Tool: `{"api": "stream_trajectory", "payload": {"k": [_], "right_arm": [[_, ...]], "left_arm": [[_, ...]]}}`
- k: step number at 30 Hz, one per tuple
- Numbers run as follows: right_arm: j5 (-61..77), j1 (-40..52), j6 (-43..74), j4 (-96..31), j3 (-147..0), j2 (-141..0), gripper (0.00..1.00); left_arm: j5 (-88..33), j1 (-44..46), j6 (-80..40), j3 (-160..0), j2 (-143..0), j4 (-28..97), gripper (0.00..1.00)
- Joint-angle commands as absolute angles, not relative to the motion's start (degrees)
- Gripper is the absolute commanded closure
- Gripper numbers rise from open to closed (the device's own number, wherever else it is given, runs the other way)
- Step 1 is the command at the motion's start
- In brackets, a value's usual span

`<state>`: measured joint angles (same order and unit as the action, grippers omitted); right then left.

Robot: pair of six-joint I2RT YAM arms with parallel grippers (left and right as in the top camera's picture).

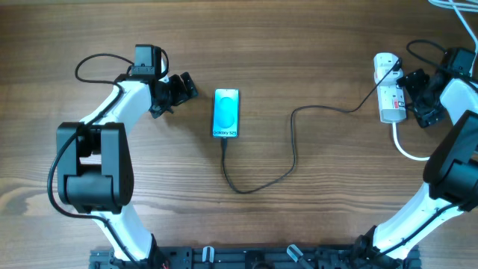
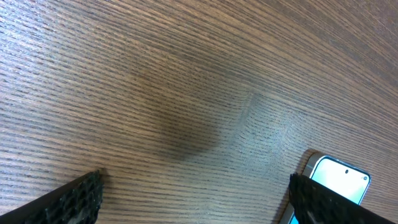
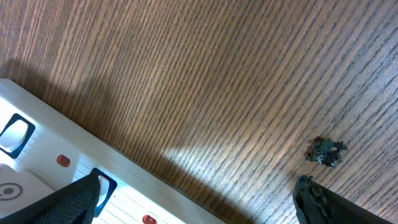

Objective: Plug charger to phone and switch on socket

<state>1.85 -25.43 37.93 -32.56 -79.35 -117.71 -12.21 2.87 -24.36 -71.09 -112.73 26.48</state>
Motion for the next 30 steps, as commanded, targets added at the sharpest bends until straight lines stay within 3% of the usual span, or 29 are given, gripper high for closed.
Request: {"api": "stream_trajectory", "payload": {"k": [1,30], "right_arm": [[2.57,-24.69,37.50,-34.57,-79.00,-119.70,0.00],[7.44,-24.51,32.51,-35.05,-79.00,-119.70,0.00]], "left_arm": [[-10.81,2.39,-24.91,-69.21,-115.20,26.55,0.00],[-10.81,2.39,-24.88,-69.21,-115.20,26.52,0.00]]}}
